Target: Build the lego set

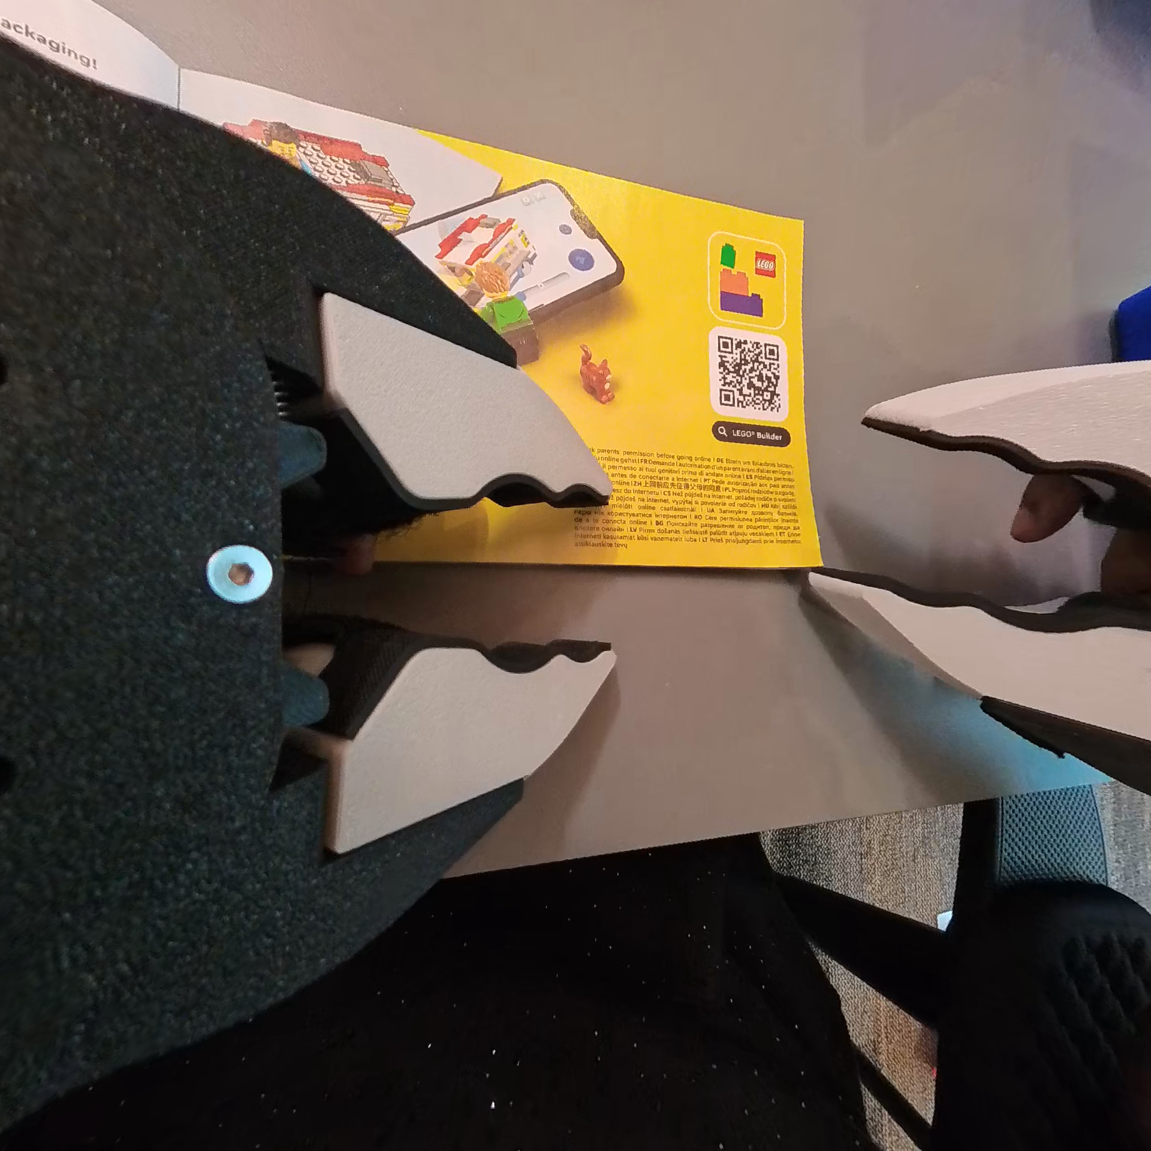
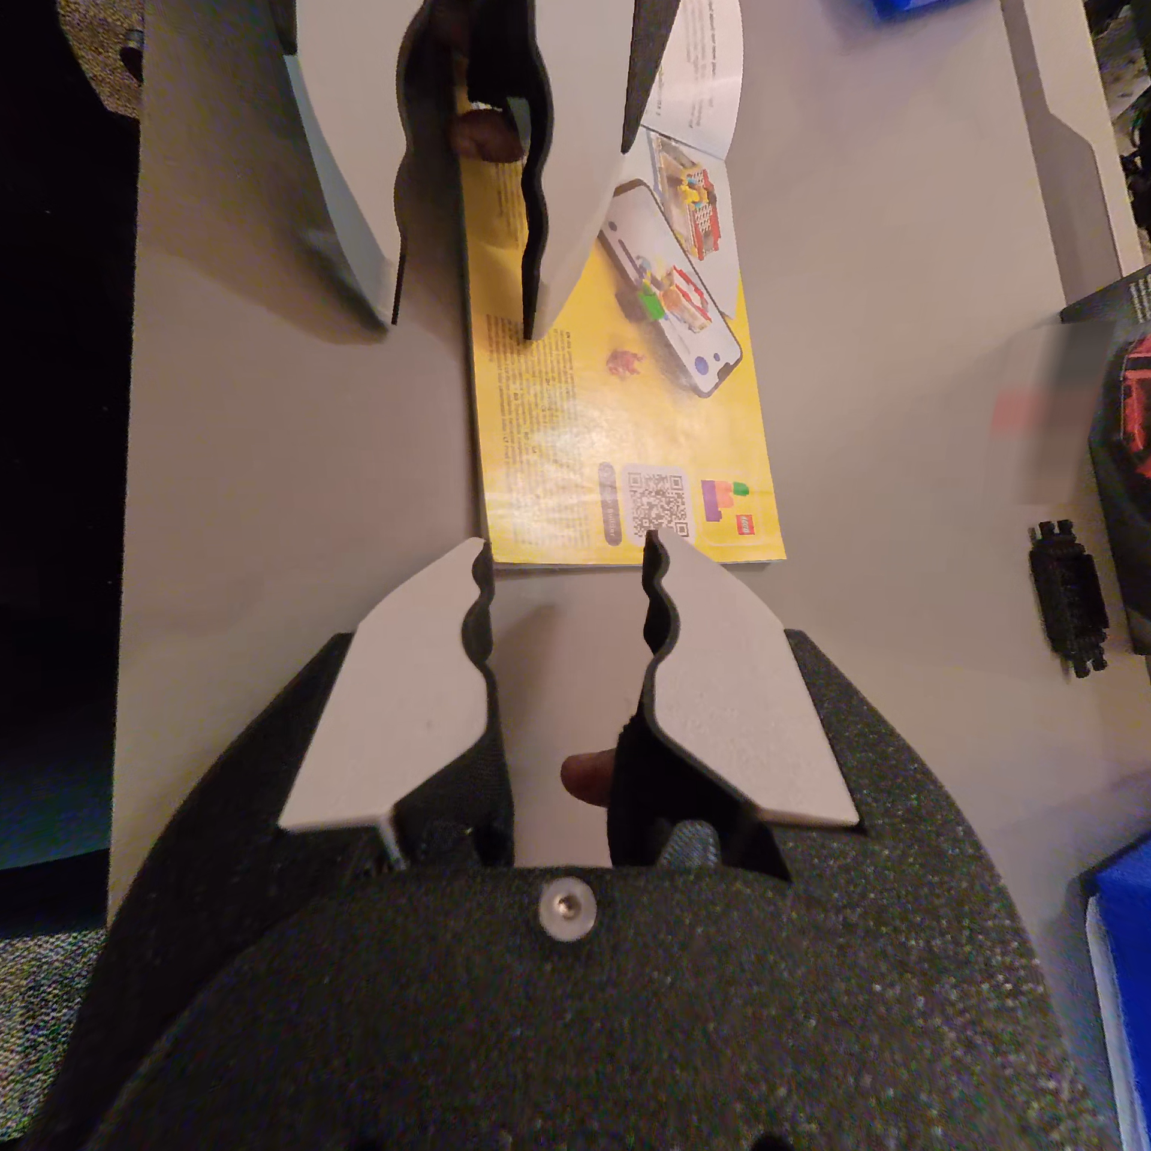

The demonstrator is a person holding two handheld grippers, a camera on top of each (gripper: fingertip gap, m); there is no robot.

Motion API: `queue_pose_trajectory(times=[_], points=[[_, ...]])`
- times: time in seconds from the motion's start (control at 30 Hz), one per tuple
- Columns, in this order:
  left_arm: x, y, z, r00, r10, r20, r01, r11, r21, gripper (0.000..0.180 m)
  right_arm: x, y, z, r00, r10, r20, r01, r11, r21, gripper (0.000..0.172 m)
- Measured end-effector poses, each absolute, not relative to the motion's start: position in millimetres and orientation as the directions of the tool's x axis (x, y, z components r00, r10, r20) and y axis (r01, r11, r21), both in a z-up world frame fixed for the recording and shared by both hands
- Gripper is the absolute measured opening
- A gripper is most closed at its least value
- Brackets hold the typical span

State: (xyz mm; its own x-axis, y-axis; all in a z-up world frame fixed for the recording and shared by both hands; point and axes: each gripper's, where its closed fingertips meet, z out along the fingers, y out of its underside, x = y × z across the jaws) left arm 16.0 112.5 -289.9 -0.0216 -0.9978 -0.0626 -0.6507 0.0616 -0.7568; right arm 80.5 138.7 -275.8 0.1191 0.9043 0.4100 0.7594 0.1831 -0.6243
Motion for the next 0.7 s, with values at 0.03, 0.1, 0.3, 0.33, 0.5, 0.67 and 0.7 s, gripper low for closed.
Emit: queue_pose_trajectory(times=[0.03, 0.1, 0.3, 0.33, 0.5, 0.67, 0.7], points=[[16.0, 112.4, -289.9, -0.022, -0.998, -0.063, -0.651, 0.062, -0.757, 0.040, 80.5, 138.7, -275.5, 0.120, 0.904, 0.409, 0.758, 0.182, -0.626, 0.046], [16.0, 112.5, -289.9, -0.020, -0.998, -0.063, -0.651, 0.061, -0.756, 0.040, 80.4, 138.4, -275.1, 0.122, 0.906, 0.406, 0.756, 0.180, -0.629, 0.045], [20.8, 122.2, -276.9, 0.057, -0.993, -0.107, -0.596, 0.052, -0.802, 0.028, 74.9, 134.6, -266.4, 0.130, 0.915, 0.382, 0.702, 0.187, -0.687, 0.000], [23.3, 123.2, -272.5, 0.070, -0.991, -0.115, -0.581, 0.053, -0.812, 0.026, 74.5, 135.7, -265.0, 0.139, 0.913, 0.384, 0.693, 0.187, -0.696, 0.000], [41.4, 132.6, -263.2, 0.134, -0.975, -0.177, -0.559, 0.073, -0.826, 0.027, 70.6, 140.8, -262.4, 0.161, 0.908, 0.387, 0.673, 0.185, -0.716, 0.000], [43.1, 140.1, -284.9, 0.103, -0.960, -0.259, -0.700, 0.115, -0.705, 0.022, 78.6, 132.5, -282.0, 0.139, 0.953, 0.267, 0.738, 0.080, -0.670, 0.026], [43.6, 139.4, -287.0, 0.100, -0.965, -0.243, -0.694, 0.107, -0.712, 0.018, 81.4, 132.8, -285.6, 0.145, 0.956, 0.255, 0.751, 0.061, -0.658, 0.028]])
